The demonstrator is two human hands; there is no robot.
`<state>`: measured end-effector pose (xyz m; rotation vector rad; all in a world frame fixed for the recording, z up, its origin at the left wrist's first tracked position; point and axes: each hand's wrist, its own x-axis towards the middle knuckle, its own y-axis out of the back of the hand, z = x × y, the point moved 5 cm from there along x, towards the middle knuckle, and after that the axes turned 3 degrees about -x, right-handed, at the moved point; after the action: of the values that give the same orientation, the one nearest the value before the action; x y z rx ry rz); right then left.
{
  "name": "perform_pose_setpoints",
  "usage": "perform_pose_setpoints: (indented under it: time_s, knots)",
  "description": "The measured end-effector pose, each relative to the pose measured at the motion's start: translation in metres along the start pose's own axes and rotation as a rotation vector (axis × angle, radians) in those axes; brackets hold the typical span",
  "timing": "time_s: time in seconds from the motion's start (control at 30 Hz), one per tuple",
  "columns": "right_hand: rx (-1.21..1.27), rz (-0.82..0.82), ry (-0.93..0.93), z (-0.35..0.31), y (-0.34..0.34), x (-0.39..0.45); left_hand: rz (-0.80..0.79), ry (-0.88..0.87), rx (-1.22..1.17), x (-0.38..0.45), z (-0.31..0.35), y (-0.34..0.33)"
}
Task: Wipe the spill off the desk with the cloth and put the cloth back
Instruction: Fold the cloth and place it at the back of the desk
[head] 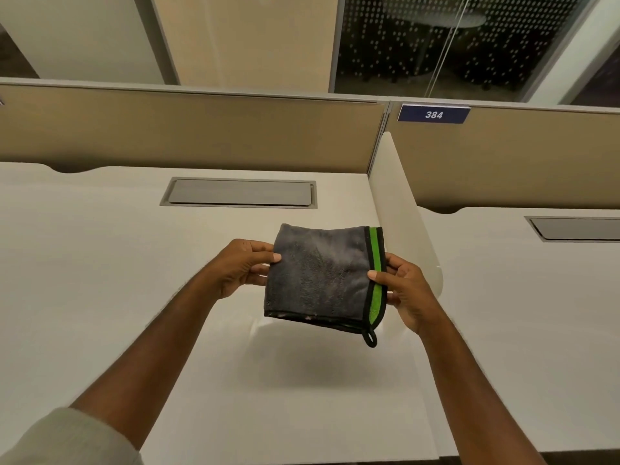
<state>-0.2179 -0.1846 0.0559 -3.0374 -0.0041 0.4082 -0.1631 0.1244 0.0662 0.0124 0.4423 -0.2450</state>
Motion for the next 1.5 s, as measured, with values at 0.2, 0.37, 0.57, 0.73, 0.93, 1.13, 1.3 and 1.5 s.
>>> perform_pose_setpoints:
  time_s: [0.2, 0.37, 0.57, 0.73, 0.93, 1.13, 1.3, 1.5]
  knots:
    - [-0.319, 0.147, 0.100, -0.018, -0.027, -0.002, 0.114, -0.138, 0.197, -0.002, 0.012, -0.020]
    - [-0.705, 0.305, 0.214, -0.035, -0.067, -0.013, 0.189, -0.280, 0.296, -0.008, 0.026, -0.049]
    - [-0.844, 0.380, 0.324, -0.046, -0.102, -0.023, 0.239, -0.407, 0.466, -0.019, 0.036, -0.070]
    - [-0.841, 0.384, 0.341, -0.051, -0.116, -0.024, 0.233, -0.443, 0.450, -0.025, 0.040, -0.073]
    - [-0.450, 0.271, 0.320, -0.046, -0.118, -0.020, 0.250, -0.367, 0.320, -0.023, 0.037, -0.062]
    - [-0.217, 0.147, 0.323, -0.052, -0.110, -0.011, 0.236, -0.320, 0.043, -0.011, 0.029, -0.038]
    - [-0.152, 0.353, 0.156, -0.044, -0.075, 0.002, 0.131, -0.235, -0.133, -0.002, 0.029, -0.023]
    - [0.128, -0.001, -0.190, -0.033, -0.087, 0.014, -0.012, -0.192, -0.185, 0.007, 0.029, -0.014]
